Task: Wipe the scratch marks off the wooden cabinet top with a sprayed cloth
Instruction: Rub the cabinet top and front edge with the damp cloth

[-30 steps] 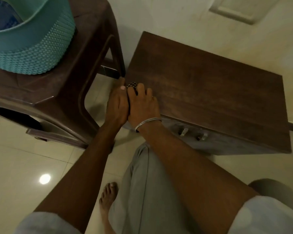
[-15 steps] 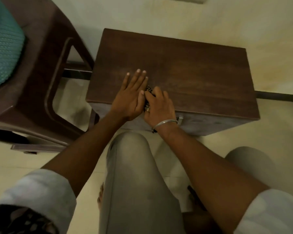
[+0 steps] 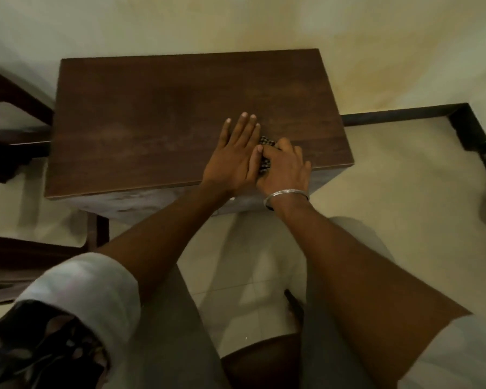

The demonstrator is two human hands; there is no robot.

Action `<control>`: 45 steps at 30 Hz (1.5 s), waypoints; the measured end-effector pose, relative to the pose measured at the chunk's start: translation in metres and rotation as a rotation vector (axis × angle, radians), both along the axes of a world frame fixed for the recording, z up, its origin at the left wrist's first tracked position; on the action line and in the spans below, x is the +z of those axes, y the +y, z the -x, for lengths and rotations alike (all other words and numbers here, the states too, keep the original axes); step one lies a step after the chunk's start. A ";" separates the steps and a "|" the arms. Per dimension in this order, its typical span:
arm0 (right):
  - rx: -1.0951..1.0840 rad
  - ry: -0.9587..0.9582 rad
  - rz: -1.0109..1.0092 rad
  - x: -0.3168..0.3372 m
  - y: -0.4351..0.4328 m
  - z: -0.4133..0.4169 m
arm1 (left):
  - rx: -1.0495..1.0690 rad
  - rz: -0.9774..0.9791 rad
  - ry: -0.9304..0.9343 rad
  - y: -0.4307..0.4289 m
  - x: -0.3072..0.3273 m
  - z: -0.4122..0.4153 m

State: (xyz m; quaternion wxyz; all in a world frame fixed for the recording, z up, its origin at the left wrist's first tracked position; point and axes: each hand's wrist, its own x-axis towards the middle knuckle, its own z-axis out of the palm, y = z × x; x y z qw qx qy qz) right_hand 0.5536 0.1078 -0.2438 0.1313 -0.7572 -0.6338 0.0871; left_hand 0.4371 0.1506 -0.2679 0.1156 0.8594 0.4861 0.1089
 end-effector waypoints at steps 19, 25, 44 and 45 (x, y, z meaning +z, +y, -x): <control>-0.419 0.047 0.045 0.014 0.003 -0.107 | -0.191 -0.048 0.066 -0.003 -0.006 -0.072; -0.374 0.158 0.001 0.009 -0.020 -0.036 | 0.032 -0.135 0.151 -0.023 -0.017 0.000; -0.233 0.691 -0.205 -0.080 -0.077 0.067 | 0.184 -0.251 0.138 -0.044 -0.037 0.087; -0.229 0.697 -0.211 -0.086 -0.077 0.070 | 0.233 -0.254 0.088 -0.042 -0.038 0.085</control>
